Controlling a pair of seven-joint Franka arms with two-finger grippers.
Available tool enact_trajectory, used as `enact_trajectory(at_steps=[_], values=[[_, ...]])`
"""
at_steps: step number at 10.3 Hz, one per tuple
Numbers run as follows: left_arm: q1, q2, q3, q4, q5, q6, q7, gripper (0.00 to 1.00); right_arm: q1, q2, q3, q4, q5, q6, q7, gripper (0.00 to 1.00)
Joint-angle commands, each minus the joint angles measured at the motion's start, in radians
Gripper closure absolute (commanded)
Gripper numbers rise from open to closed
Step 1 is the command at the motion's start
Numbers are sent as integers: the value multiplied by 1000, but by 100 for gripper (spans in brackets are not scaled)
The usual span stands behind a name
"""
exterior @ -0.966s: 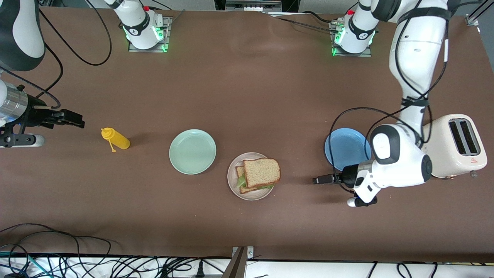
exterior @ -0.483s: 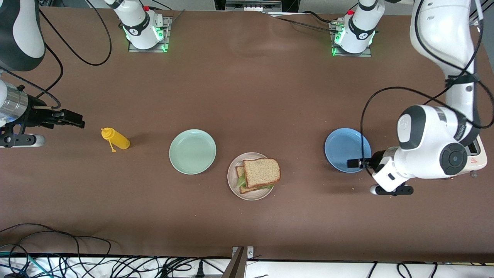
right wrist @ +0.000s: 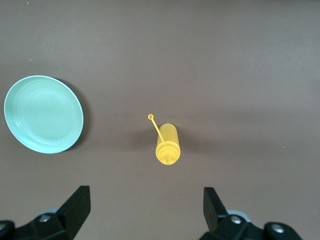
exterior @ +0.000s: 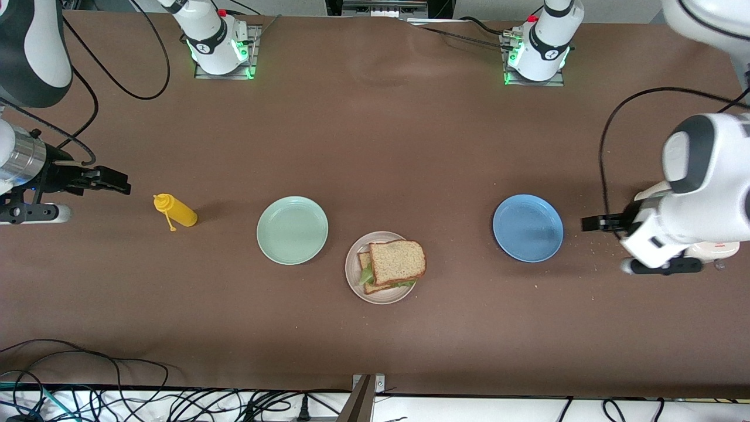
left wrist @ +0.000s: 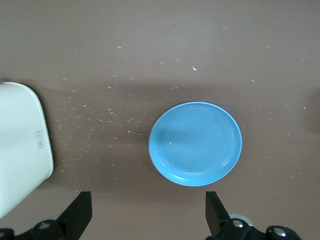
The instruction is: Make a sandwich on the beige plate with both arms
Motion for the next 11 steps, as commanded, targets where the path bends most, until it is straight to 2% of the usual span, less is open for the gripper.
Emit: enact_trajectory(at_steps=[1, 3, 4, 7, 11], values=[[42, -145, -12, -158, 26, 63, 14, 0, 0, -14, 7, -13, -13, 8, 18, 0], [43, -297, -12, -368, 26, 247, 8, 0, 0, -14, 5, -13, -9, 10, 20, 0], [43, -368, -12, -439, 26, 318, 14, 0, 0, -14, 5, -13, -7, 8, 20, 0], [62, -439, -16, -442, 22, 320, 10, 0, 0, -14, 5, -13, -7, 7, 18, 0], [70, -514, -24, -429, 28, 179, -12, 0, 0, -12, 3, -13, -7, 8, 20, 0]])
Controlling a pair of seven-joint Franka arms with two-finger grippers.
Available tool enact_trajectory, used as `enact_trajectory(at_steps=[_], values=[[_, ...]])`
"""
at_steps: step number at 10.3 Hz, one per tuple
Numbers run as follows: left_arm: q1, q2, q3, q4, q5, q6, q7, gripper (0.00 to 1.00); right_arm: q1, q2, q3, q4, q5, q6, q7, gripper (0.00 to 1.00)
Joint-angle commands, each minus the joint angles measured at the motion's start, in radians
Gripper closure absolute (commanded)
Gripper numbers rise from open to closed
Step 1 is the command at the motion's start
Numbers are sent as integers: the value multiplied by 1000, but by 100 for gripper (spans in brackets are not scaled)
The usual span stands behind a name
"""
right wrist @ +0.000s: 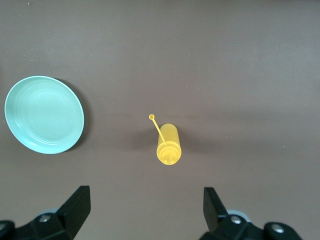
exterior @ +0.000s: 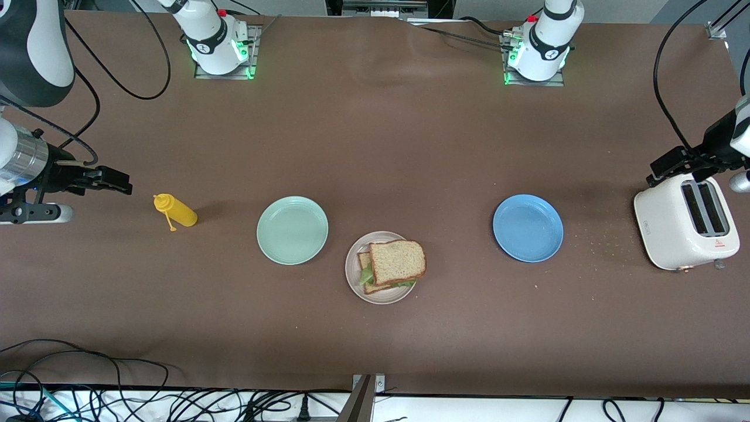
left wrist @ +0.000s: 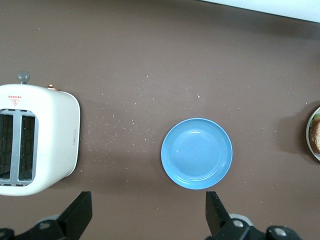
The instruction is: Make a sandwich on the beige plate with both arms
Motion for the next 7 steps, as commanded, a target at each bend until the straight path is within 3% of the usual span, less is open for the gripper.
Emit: enact_trajectory(at_steps=[1, 2, 4, 7], values=[[10, -66, -55, -23, 29, -57, 32, 0, -1, -12, 3, -13, -11, 9, 16, 0], [42, -67, -109, -20, 31, -97, 37, 0, -1, -12, 5, -13, -16, 20, 14, 0], [95, -25, -193, 98, 31, -247, 37, 0, -1, -12, 3, -13, -18, 23, 13, 0], [95, 103, -191, 300, 31, -432, 39, 0, -3, -10, 3, -13, -10, 46, 14, 0]])
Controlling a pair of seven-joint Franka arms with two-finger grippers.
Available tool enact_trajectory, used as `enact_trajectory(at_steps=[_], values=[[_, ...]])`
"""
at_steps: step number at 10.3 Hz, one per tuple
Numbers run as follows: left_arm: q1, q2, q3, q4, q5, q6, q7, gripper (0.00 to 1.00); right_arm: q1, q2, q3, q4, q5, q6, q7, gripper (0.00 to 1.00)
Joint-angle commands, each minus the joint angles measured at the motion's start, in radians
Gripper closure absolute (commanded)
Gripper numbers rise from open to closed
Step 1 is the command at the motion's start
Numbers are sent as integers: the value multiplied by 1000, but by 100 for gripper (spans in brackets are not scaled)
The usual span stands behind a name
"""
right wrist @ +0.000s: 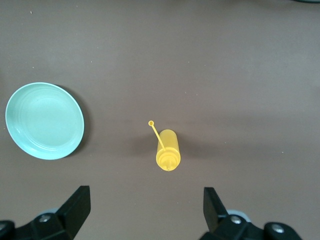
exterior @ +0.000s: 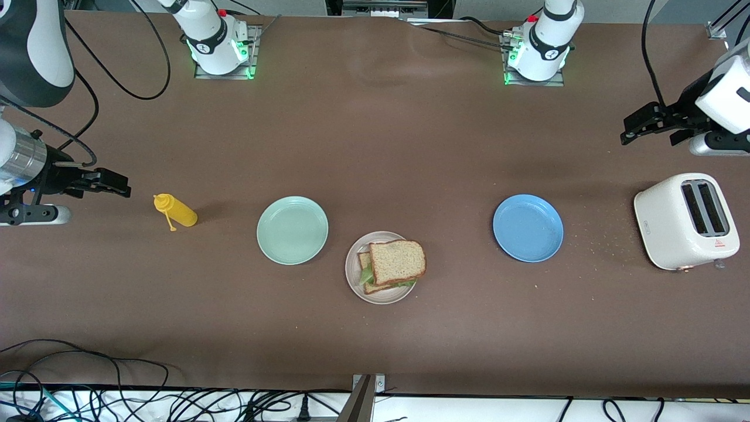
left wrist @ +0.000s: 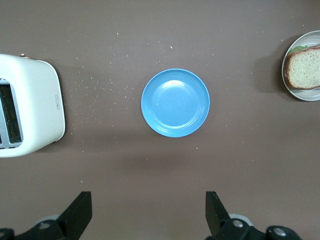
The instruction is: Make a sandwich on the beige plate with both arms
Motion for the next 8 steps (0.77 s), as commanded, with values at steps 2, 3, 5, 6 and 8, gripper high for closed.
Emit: enact_trajectory(at_steps=[2, 3, 5, 6, 8], values=[[19, 104, -16, 149, 29, -120, 22, 0, -1, -11, 4, -13, -7, 15, 14, 0], [15, 107, -16, 149, 30, -120, 23, 0, -2, -11, 4, -13, -4, 15, 14, 0], [9, 110, -17, 149, 59, -119, 28, 0, -4, -11, 2, -11, -2, 15, 16, 0], [7, 110, -19, 149, 78, -119, 34, 0, -7, -11, 2, -11, 0, 15, 14, 0], [7, 116, -19, 152, 78, -117, 37, 0, -7, -3, 2, -10, 0, 17, 12, 0]])
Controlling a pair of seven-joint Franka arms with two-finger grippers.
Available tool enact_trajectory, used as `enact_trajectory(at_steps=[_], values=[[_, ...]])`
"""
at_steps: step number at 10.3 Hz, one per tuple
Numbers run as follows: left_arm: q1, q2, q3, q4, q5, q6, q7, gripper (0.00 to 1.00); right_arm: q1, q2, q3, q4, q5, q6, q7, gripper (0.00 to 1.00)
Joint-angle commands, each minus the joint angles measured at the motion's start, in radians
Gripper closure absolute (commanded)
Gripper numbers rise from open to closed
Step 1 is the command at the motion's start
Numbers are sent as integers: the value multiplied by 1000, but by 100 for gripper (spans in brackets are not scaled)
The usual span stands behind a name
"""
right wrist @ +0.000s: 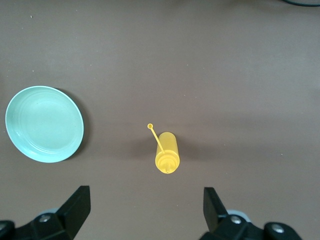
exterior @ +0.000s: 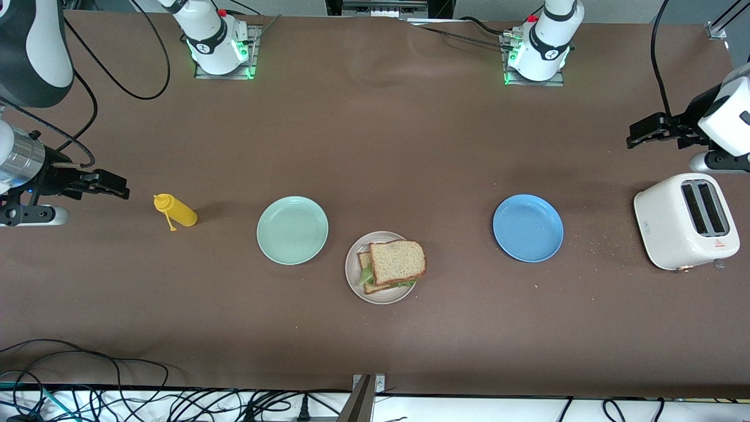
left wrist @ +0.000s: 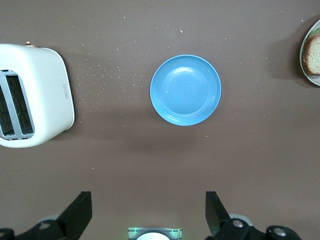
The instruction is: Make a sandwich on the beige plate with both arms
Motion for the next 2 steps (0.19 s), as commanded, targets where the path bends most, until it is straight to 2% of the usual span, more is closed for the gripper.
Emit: enact_trajectory(at_steps=[1, 2], values=[[-2, 23, -7, 41, 36, -26, 23, 0, -5, -2, 3, -10, -1, 13, 13, 0], [-2, 23, -9, 41, 45, -26, 23, 0, -4, 1, 3, -8, -1, 13, 13, 0]])
